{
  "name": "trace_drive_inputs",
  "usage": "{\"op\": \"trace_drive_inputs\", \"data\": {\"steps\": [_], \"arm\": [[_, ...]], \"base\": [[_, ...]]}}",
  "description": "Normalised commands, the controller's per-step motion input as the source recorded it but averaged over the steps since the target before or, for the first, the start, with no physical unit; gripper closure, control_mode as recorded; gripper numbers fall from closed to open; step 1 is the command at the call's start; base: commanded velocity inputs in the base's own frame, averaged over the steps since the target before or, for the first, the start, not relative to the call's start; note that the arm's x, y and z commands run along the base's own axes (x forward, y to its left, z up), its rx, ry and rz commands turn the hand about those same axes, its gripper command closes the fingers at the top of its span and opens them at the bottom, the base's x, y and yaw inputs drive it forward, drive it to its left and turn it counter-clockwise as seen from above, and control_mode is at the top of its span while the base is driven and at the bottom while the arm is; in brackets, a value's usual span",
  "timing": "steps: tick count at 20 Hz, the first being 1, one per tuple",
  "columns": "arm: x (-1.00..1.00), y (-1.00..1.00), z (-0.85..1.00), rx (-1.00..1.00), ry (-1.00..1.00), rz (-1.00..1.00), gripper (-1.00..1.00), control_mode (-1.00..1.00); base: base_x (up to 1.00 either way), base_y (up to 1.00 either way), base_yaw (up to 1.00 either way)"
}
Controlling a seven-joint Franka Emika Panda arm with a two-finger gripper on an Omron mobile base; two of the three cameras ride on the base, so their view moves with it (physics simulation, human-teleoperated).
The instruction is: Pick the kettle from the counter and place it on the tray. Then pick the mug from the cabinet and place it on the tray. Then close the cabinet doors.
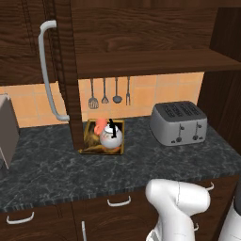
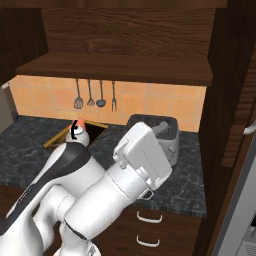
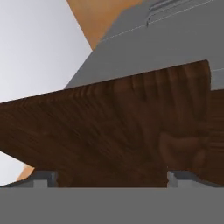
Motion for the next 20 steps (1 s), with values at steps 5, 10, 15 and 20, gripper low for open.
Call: {"op": "trace_drive_inputs", "data": {"steps": [5, 10, 15, 20], "arm": [[-1.0, -0.35, 0.0, 0.11, 0.0, -0.05, -1.0, -1.0], [-0.96, -0.4, 0.0, 0.12, 0.0, -0.02, -1.0, -1.0], [-0.5, -0.58, 0.0, 0.15, 0.01, 0.02, -1.0, -1.0], [0.0, -0.59, 0.0, 0.17, 0.1, 0.16, -1.0, -1.0]], "base": [[0.0, 0.0, 0.0], [0.0, 0.0, 0.0], [0.0, 0.0, 0.0], [0.0, 0.0, 0.0]]}}
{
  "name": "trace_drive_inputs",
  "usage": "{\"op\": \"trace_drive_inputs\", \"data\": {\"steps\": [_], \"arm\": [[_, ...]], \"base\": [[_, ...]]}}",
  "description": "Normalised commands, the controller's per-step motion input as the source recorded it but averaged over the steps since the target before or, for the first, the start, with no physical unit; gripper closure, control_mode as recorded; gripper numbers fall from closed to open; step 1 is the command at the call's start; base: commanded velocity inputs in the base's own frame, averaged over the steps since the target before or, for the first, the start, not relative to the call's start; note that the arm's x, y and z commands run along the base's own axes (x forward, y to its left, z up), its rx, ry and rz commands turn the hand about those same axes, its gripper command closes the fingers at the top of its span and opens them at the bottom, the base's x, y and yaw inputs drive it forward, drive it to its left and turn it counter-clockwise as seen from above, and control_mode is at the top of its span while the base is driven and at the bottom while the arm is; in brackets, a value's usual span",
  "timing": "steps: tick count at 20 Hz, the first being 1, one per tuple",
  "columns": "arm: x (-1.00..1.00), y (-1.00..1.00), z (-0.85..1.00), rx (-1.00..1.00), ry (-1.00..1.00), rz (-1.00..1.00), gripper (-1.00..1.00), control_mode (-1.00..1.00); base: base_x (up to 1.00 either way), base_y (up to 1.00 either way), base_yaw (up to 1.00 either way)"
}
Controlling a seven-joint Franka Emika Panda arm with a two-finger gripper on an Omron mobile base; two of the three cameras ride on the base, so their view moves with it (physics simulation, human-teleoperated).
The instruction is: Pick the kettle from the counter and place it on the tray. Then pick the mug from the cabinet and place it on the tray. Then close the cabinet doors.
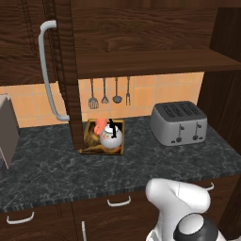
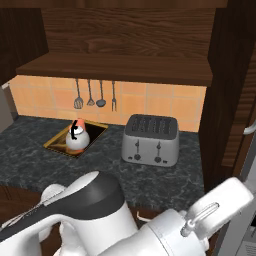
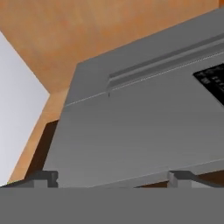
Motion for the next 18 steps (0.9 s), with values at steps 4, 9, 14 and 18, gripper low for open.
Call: {"op": "trace_drive_inputs", "data": {"steps": [4, 9, 14, 18], "arm": [[0.19, -0.33, -0.01, 0.11, 0.18, 0.25, -1.0, -1.0], [0.39, -0.04, -0.09, 0.06, 0.24, 0.27, -1.0, -1.0], [0.43, -0.21, -0.18, 0.09, 0.19, 0.27, -1.0, -1.0], [0.47, -0.24, -0.24, 0.1, 0.14, 0.29, -1.0, -1.0]], "base": [[0.0, 0.0, 0.0], [0.0, 0.0, 0.0], [0.0, 0.0, 0.0], [0.0, 0.0, 0.0]]}}
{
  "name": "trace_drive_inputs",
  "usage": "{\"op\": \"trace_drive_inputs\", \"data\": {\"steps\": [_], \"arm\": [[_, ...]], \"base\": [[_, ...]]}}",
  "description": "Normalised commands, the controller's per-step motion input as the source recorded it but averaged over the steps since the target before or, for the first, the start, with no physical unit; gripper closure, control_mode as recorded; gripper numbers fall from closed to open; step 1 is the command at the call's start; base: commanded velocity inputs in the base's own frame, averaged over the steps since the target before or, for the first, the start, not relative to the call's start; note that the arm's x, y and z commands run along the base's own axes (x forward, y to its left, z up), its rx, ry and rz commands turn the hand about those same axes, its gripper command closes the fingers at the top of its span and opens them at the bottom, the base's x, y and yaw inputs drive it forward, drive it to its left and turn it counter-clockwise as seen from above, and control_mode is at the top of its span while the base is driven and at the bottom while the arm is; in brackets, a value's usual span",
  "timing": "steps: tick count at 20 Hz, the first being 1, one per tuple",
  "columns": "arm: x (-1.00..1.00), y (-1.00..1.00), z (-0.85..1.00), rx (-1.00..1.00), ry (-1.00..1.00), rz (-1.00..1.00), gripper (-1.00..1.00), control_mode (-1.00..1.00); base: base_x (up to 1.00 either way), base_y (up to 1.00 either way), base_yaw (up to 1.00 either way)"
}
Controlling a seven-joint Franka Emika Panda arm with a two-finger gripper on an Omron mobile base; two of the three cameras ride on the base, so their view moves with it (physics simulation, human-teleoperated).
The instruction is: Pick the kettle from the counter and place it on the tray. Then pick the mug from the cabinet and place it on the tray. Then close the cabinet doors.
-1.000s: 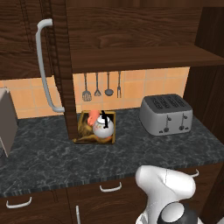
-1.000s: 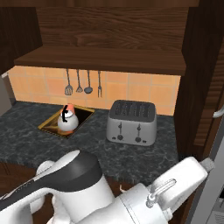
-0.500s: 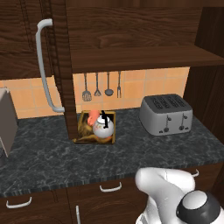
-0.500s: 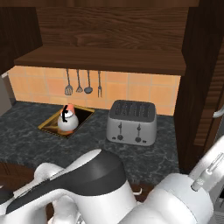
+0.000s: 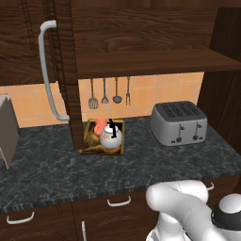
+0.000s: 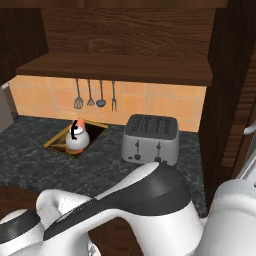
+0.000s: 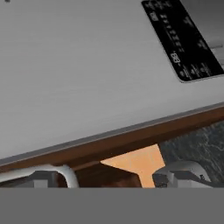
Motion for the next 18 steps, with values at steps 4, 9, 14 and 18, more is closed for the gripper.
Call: {"op": "trace_drive_inputs", "data": {"steps": [4, 9, 14, 18], "arm": [[0.49, -0.2, -0.25, 0.11, 0.13, 0.29, -1.0, -1.0], [0.47, -0.14, -0.25, 0.09, 0.12, 0.29, -1.0, -1.0], [0.45, -0.07, -0.31, 0.11, 0.09, 0.27, -1.0, -1.0], [0.23, -0.02, -0.19, 0.12, 0.03, 0.26, -1.0, -1.0]], "base": [[0.0, 0.0, 0.0], [0.0, 0.0, 0.0], [0.0, 0.0, 0.0], [0.0, 0.0, 0.0]]}}
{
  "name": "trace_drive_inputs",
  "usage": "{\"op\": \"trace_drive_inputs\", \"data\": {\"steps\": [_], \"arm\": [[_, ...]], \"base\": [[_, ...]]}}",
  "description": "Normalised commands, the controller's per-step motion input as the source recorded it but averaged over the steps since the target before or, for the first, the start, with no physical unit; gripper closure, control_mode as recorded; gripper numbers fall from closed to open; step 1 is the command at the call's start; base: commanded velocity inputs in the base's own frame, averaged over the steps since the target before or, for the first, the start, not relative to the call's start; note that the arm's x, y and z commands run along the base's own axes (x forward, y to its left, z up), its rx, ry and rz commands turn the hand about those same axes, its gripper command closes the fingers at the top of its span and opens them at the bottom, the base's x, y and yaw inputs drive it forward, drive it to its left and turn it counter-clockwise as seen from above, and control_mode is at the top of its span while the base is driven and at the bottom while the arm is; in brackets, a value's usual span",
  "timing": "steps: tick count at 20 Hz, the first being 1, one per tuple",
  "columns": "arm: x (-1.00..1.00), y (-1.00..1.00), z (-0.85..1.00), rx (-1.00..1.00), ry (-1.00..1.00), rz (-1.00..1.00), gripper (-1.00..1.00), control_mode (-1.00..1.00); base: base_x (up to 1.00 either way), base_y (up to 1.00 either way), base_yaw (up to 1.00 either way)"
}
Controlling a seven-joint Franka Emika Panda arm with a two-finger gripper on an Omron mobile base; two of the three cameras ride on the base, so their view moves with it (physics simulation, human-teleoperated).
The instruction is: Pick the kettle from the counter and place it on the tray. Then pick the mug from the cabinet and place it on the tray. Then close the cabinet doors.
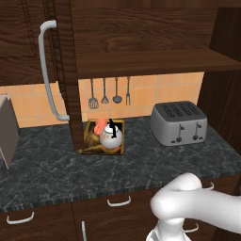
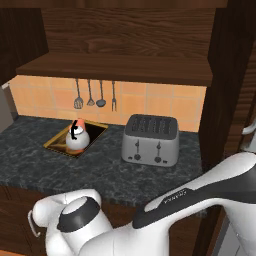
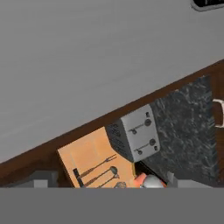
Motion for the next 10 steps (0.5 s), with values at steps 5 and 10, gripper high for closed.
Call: {"op": "trace_drive_inputs", "data": {"steps": [5, 10], "arm": [[0.01, 0.6, 0.0, 0.0, 0.02, 0.14, -1.0, -1.0], [0.21, 0.97, 0.07, 0.0, 0.06, 0.06, -1.0, -1.0]], "base": [[0.0, 0.0, 0.0], [0.0, 0.0, 0.0]]}}
